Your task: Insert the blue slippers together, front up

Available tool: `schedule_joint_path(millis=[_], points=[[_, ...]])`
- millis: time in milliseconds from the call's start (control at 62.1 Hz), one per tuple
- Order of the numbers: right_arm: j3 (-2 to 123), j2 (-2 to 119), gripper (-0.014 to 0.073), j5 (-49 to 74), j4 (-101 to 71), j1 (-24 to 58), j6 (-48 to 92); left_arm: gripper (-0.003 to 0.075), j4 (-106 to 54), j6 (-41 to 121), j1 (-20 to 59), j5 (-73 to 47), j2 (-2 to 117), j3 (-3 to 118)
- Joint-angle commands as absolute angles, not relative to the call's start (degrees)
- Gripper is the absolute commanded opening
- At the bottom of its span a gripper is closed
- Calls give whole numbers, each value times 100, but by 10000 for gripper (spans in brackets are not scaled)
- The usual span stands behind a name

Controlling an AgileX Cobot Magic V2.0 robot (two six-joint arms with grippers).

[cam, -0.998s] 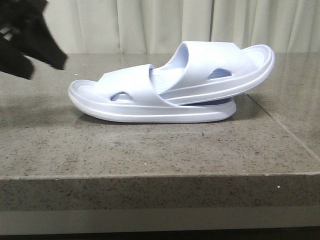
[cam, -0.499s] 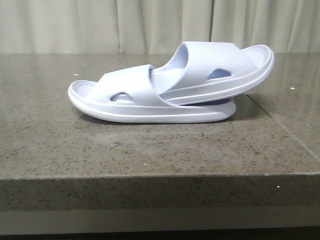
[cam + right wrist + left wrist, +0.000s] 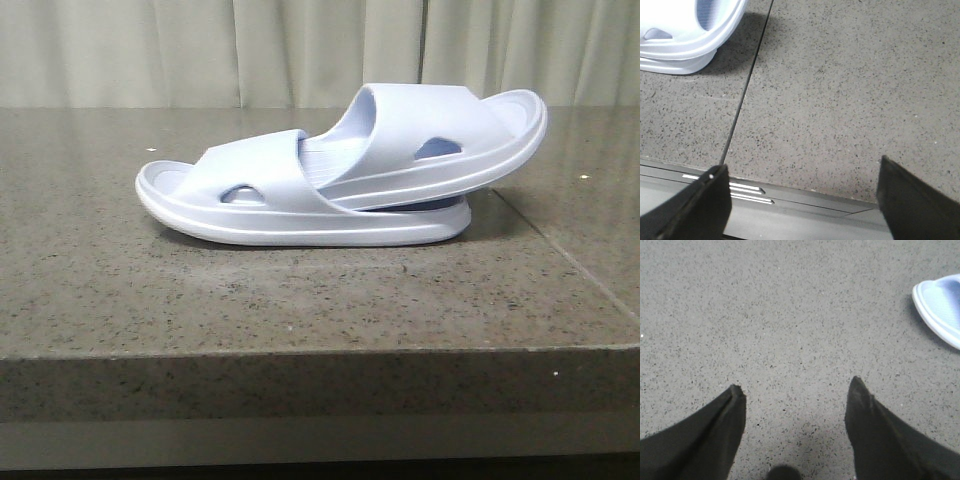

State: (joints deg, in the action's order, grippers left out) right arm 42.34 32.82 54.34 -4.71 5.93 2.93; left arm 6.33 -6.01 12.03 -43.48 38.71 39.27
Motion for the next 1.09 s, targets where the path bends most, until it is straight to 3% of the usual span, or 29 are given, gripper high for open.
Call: schedule_joint_path(millis=[0, 242, 354, 1079], points=[[4367, 3285, 505, 5017, -406, 600, 283, 320, 651, -660, 1237, -3865, 3862, 4063], [4367, 3285, 48, 5017, -406, 600, 283, 17, 628, -660, 1237, -3741, 3862, 4063], [4367, 3285, -73, 5023, -406, 600, 283, -20, 628, -660, 1237, -3741, 3862, 4063], [4367, 3285, -68, 4988, -470, 590, 283, -20, 628, -660, 1237, -3754, 3862, 4063]])
